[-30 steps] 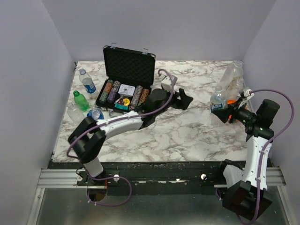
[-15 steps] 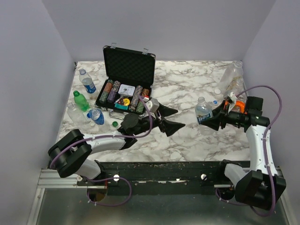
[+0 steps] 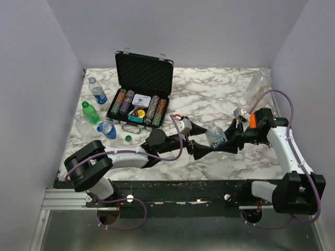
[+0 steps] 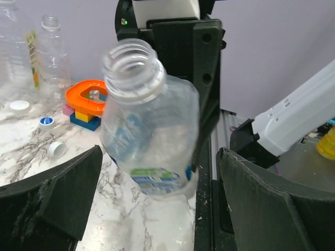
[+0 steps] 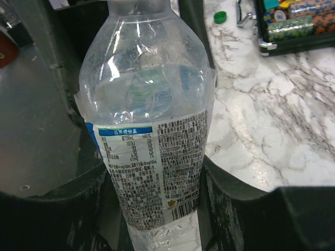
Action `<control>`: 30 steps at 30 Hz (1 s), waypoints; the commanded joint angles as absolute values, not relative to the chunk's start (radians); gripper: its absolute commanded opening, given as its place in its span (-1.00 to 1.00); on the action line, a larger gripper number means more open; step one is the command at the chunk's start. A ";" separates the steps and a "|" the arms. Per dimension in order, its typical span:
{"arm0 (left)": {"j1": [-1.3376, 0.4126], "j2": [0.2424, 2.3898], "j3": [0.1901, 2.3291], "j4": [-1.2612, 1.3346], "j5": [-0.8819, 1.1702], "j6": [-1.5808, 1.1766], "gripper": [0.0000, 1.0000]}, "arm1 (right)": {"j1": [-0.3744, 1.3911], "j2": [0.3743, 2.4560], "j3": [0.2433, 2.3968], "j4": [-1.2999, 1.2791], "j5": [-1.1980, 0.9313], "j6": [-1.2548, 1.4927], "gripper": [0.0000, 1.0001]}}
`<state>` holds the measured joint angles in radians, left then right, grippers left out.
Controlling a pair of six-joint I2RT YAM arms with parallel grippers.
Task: Unscrew the bottle caps
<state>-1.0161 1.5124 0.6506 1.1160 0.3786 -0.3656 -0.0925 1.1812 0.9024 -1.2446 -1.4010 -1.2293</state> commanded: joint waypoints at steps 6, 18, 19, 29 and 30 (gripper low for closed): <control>-1.029 1.586 0.735 1.126 0.310 -0.347 0.70 | -0.049 1.190 0.934 -1.355 -1.443 -1.355 -0.37; -1.023 1.510 0.692 1.039 0.436 -0.273 -0.71 | -0.048 1.158 0.922 -1.321 -1.416 -1.319 0.58; -1.020 1.490 0.692 0.981 0.437 -0.249 -0.70 | -0.048 1.149 0.923 -1.318 -1.408 -1.315 0.74; -1.006 1.341 0.798 0.356 0.465 -0.011 -0.71 | -0.048 1.037 1.081 -1.328 -1.250 -1.183 1.00; -1.006 1.345 0.813 0.332 0.480 -0.005 -0.72 | -0.048 1.040 1.110 -1.354 -1.264 -1.174 1.00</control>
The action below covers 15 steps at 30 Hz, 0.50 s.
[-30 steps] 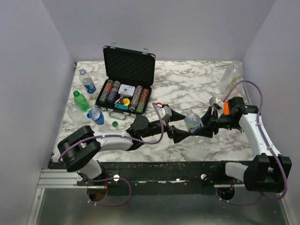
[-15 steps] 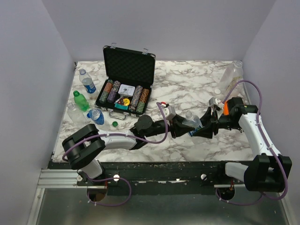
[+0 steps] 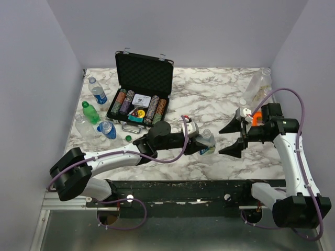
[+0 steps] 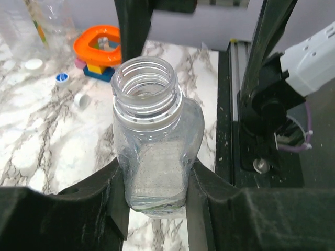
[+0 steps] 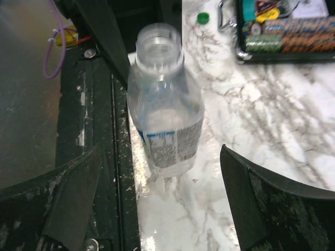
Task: Unscrew the bottle caps
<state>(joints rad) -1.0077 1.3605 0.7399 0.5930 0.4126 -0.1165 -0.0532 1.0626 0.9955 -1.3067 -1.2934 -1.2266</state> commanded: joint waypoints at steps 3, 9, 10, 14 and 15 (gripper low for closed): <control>-1.009 1.373 0.845 0.305 0.515 -0.009 -0.72 | -0.005 1.069 1.190 -1.385 -1.272 -1.121 0.99; -1.019 1.414 0.891 0.319 0.545 -0.031 -0.73 | 0.101 1.051 1.164 -1.139 -1.178 -0.838 0.92; -1.020 1.416 0.896 0.321 0.546 -0.032 -0.72 | 0.118 1.043 1.154 -1.099 -1.158 -0.801 0.90; -1.023 1.430 0.911 0.313 0.552 -0.038 -0.72 | 0.184 1.054 1.147 -1.046 -1.131 -0.738 0.78; -1.023 1.431 0.914 0.313 0.554 -0.038 -0.72 | 0.196 1.060 1.147 -1.042 -1.124 -0.732 0.74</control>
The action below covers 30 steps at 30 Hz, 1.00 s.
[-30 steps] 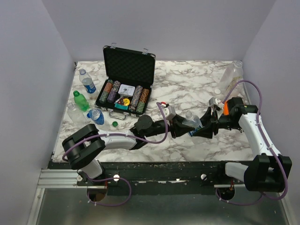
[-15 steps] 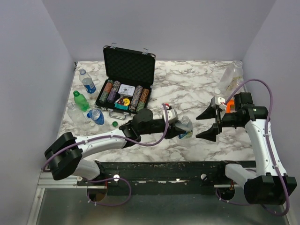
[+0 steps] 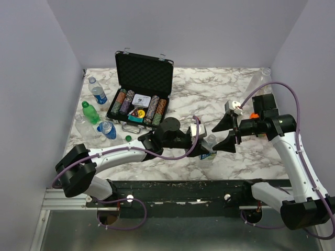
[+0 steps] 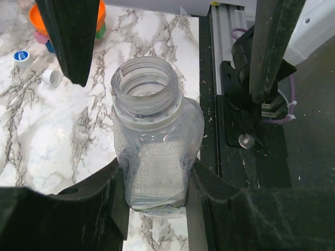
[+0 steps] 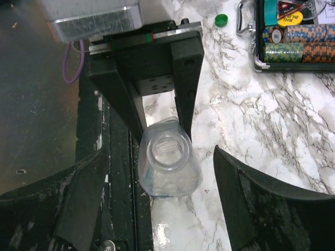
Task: Unscrew the bottle caps
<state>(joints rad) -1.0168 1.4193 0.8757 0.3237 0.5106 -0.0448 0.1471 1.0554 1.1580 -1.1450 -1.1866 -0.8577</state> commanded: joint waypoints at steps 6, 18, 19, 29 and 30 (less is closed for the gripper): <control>-1.023 1.439 0.914 0.321 0.551 -0.048 -0.72 | 0.224 1.085 1.143 -1.031 -1.085 -0.713 0.32; -1.023 1.434 0.914 0.324 0.531 -0.052 -0.72 | 0.238 1.101 1.137 -1.020 -1.043 -0.701 -0.24; -1.023 1.434 0.913 0.325 0.526 -0.055 -0.71 | 0.238 1.103 1.140 -1.025 -1.043 -0.701 -0.38; -1.011 1.398 0.921 0.279 0.414 -0.121 0.19 | 0.238 1.060 1.152 -1.065 -1.054 -0.744 -0.84; -1.008 1.384 0.910 0.284 0.391 -0.130 0.33 | 0.238 1.054 1.149 -1.062 -1.052 -0.741 -0.84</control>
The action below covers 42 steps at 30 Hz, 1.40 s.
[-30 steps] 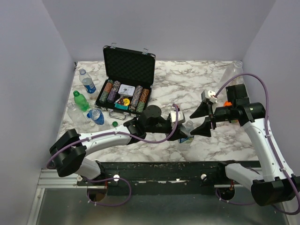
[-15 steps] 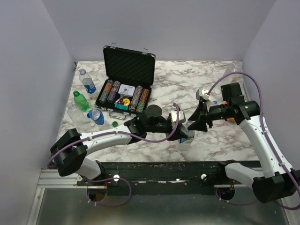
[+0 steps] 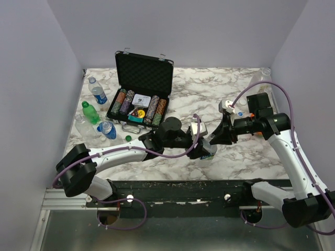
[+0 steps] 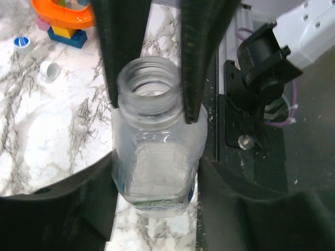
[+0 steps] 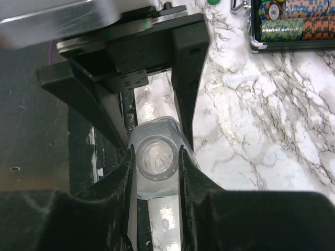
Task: Unscrew the bottle caps
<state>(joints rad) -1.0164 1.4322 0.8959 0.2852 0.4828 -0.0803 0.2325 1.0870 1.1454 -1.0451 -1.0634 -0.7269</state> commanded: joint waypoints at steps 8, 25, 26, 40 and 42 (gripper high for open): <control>-1.002 1.275 0.845 0.241 0.357 -0.115 0.98 | 0.183 0.986 1.118 -1.023 -1.065 -0.710 -0.87; -0.994 0.977 0.922 -0.308 0.049 0.092 0.97 | 0.006 0.954 1.175 -0.979 -1.009 -0.635 -0.88; -0.993 0.971 0.913 -0.322 0.014 0.106 0.97 | 0.008 0.962 1.184 -0.973 -0.993 -0.624 -0.87; -0.989 0.922 0.801 -0.321 -0.115 0.150 0.97 | -0.017 1.153 1.336 -0.726 -0.629 -0.447 -0.85; -0.989 0.919 0.792 -0.314 -0.106 0.156 0.97 | -0.025 1.187 1.336 -0.658 -0.583 -0.416 -0.85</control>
<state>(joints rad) -0.9920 0.9375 0.8104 -0.3126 -0.0795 0.1341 0.0021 1.1316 1.3098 -0.8158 -0.7406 -0.5041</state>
